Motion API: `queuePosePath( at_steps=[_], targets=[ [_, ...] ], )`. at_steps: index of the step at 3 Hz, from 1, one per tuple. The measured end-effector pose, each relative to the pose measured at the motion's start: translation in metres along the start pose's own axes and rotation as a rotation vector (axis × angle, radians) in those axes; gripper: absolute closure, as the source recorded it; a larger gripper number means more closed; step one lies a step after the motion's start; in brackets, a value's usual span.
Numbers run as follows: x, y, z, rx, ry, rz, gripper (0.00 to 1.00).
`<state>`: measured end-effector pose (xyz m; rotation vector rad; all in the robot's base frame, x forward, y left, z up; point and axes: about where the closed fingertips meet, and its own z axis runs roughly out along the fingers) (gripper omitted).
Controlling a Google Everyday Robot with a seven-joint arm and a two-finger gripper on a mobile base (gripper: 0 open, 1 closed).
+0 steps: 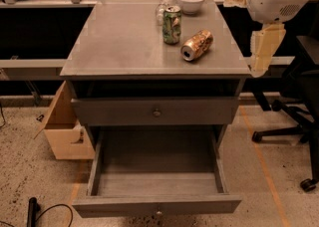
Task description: Place orange can into middle drawer
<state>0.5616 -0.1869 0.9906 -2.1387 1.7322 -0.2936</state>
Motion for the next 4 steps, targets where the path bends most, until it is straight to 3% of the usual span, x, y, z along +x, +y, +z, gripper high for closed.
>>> queuePosePath(
  at_steps=[1, 2, 4],
  targets=[
    [0.0, 0.0, 0.0, 0.0, 0.0, 0.0, 0.0],
    [0.006, -0.009, 0.008, -0.018, 0.014, -0.055, 0.0],
    [0.032, -0.055, 0.046, -0.087, 0.101, -0.233, 0.0]
  ],
)
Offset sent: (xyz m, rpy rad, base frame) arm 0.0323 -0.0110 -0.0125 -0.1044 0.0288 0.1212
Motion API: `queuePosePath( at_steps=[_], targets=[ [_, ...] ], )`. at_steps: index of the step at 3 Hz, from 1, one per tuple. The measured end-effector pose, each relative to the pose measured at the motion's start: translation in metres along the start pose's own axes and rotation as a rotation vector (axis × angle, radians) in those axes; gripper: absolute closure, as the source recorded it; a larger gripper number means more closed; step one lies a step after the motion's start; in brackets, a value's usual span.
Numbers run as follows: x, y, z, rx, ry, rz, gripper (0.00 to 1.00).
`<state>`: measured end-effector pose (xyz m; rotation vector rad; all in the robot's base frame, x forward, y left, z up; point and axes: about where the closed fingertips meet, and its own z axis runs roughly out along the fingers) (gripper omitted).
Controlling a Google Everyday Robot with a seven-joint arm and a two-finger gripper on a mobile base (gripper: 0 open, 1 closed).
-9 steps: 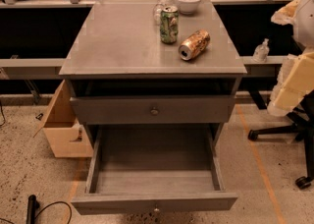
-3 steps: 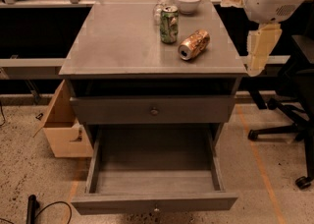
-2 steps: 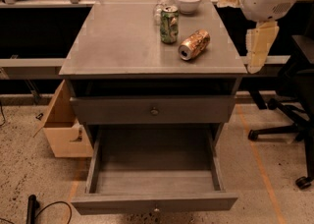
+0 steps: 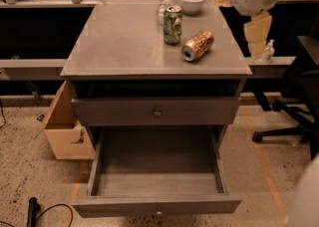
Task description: Place orange can into middle drawer
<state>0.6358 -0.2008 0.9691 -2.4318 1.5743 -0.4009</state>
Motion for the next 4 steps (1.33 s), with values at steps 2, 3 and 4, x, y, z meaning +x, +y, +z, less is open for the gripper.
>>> queuePosePath(
  at_steps=[2, 3, 4],
  targets=[
    [0.012, -0.058, 0.059, -0.018, 0.092, -0.302, 0.0],
    [0.019, -0.073, 0.085, -0.026, 0.108, -0.393, 0.0],
    [0.015, -0.084, 0.108, -0.03, 0.083, -0.454, 0.0]
  ],
)
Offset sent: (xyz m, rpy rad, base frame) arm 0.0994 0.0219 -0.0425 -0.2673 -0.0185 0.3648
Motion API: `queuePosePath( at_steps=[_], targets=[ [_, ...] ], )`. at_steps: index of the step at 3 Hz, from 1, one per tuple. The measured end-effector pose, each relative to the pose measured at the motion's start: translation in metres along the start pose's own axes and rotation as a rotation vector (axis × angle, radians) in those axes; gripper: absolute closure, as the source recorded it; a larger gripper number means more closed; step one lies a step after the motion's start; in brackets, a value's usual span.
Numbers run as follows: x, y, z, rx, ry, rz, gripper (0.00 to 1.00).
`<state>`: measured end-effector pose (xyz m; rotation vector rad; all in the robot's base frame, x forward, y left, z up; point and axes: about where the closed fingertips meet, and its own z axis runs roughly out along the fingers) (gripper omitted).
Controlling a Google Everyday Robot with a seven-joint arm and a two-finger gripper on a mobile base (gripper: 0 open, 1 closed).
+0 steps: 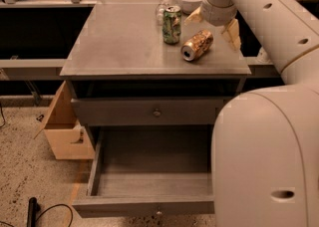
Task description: Place orange can into middle drawer
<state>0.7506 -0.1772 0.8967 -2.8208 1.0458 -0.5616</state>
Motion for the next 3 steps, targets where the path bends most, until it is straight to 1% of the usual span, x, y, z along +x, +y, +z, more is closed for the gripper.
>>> queuePosePath(
  at_steps=[1, 2, 3],
  targets=[
    [-0.003, -0.014, 0.017, -0.016, -0.014, -0.017, 0.0],
    [-0.016, -0.037, 0.027, -0.023, -0.03, -0.053, 0.18],
    [-0.03, -0.049, 0.036, -0.034, -0.052, -0.078, 0.4]
  ],
)
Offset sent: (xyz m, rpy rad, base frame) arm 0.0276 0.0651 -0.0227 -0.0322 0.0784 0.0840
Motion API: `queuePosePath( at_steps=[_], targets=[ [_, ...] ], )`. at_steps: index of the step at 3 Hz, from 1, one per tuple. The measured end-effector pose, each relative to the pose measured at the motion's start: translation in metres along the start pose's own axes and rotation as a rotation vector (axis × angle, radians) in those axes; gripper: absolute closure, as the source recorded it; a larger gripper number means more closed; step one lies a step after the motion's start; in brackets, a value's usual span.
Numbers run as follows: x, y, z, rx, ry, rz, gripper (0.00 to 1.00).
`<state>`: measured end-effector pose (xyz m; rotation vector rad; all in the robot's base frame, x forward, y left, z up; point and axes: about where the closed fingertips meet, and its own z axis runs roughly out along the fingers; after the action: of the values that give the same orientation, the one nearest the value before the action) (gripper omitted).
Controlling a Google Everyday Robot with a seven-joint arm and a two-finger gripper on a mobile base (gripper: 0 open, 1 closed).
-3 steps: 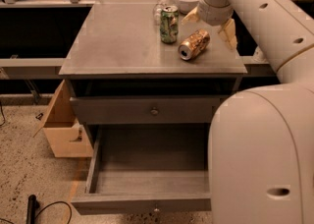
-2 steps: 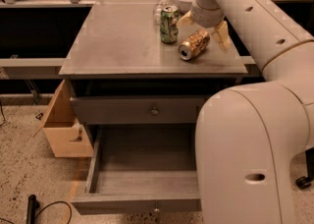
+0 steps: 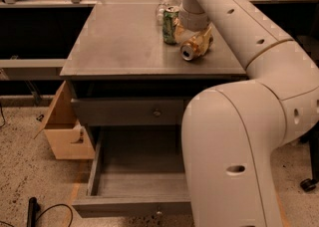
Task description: Place orange can into middle drawer
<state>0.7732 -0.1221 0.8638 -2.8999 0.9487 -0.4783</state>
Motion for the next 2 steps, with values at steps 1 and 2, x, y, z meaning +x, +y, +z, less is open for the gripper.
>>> queuePosePath(
  at_steps=[1, 2],
  targets=[
    [-0.014, 0.001, 0.01, -0.025, -0.054, -0.008, 0.64],
    [-0.023, 0.012, 0.001, -0.012, -0.118, 0.028, 0.87]
  ],
)
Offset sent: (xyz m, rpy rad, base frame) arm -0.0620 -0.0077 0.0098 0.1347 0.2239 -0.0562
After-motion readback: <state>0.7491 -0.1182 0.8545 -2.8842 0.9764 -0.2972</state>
